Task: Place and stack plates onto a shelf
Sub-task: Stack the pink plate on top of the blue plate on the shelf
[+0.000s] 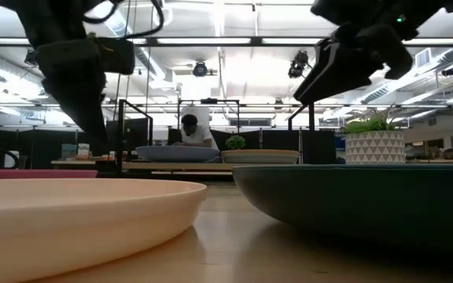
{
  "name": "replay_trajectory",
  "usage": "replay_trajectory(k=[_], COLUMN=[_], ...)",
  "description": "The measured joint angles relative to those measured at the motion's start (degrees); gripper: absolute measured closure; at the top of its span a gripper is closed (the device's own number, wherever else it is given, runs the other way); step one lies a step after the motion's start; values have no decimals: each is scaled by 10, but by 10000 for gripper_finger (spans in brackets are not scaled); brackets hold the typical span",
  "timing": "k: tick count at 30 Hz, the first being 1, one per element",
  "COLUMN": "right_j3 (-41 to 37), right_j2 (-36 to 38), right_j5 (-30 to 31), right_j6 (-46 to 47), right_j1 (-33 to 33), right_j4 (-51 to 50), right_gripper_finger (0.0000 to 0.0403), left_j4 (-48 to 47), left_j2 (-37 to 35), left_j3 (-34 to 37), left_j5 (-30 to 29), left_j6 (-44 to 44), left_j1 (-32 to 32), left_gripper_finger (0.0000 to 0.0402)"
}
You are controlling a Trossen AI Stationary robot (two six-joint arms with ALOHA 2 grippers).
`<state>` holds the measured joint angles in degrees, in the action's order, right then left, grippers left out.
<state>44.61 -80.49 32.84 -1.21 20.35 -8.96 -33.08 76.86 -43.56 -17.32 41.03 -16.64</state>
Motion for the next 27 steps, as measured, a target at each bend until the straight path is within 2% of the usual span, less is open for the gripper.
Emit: replay_trajectory(k=[6,12,21,27], right_j3=[-33,-86,-204,-236], right_j2=[0,0,0,0], right_j5=[37,38,40,37], right_j6=[-19,-39,-47,-64], right_j1=[22,35,57,58], right_j4=[54,167,370,427], right_gripper_finger=[241,241,241,241], left_j4=[-94,-128,-225,-246], left_j2=[19,90,183,227], left_j3=[-55,-91,-161,-196], left_j5=[-63,-66,-28,13], left_j6=[113,186,243,274], left_j1=[-47,-52,-28,-28], left_gripper_finger=[251,251,251,251])
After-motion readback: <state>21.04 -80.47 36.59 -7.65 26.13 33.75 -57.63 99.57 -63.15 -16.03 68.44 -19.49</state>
